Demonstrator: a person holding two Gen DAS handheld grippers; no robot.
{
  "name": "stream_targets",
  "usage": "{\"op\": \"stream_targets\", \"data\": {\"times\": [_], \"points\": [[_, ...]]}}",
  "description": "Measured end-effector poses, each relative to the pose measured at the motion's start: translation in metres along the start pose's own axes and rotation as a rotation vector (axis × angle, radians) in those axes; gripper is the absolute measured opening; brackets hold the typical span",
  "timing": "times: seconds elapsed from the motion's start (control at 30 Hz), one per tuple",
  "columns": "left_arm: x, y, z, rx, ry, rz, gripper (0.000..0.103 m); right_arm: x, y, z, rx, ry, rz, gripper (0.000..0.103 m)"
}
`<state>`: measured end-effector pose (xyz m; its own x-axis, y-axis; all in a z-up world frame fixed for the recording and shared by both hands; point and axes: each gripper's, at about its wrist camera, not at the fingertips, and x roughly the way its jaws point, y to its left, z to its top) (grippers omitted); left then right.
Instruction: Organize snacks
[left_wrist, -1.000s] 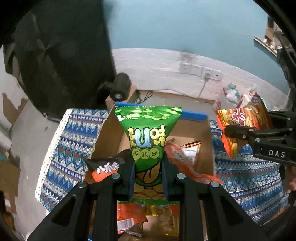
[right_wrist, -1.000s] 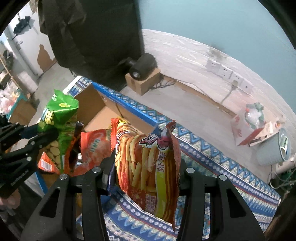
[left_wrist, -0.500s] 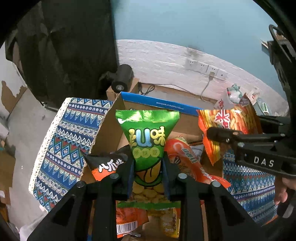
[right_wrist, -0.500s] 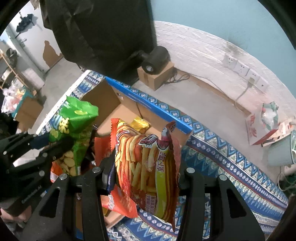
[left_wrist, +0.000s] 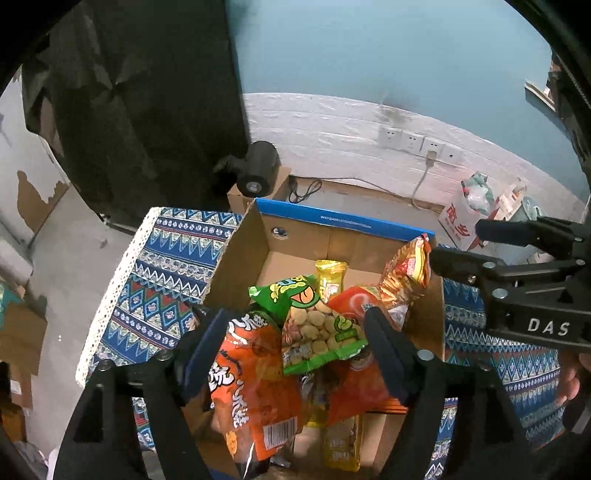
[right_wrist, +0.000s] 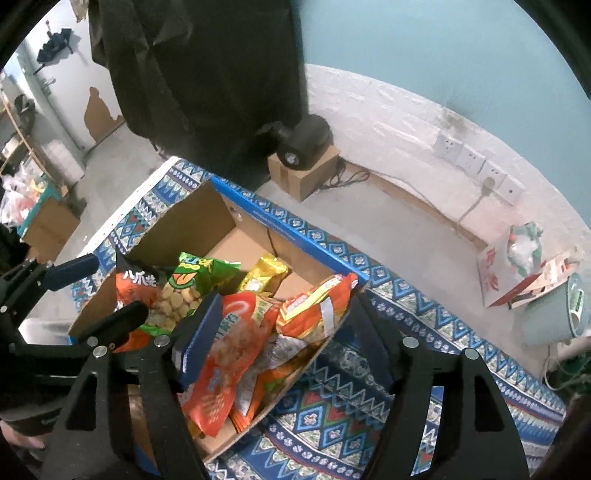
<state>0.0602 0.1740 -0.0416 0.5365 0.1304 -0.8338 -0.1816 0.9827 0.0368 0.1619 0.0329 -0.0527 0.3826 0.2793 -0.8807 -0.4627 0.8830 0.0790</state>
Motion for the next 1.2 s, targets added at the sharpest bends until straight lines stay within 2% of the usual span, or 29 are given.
{"op": "stream_targets", "data": {"times": [0.2, 0.37, 0.6, 1.2], "points": [[-0.018, -0.002, -0.004, 0.016, 0.003, -0.001, 0.086, -0.024, -0.006, -0.009, 0.016, -0.035, -0.029, 0.077], [-0.037, -0.005, -0.006, 0.028, -0.021, -0.003, 0.086, -0.045, -0.011, -0.022, 0.025, -0.067, -0.051, 0.078], [-0.058, -0.016, -0.007, 0.049, -0.061, 0.003, 0.092, -0.064, -0.018, -0.043, 0.023, -0.09, -0.082, 0.078], [-0.071, -0.041, -0.01, 0.087, -0.075, 0.007, 0.094, -0.093, -0.034, -0.073, 0.038, -0.133, -0.117, 0.078]]}}
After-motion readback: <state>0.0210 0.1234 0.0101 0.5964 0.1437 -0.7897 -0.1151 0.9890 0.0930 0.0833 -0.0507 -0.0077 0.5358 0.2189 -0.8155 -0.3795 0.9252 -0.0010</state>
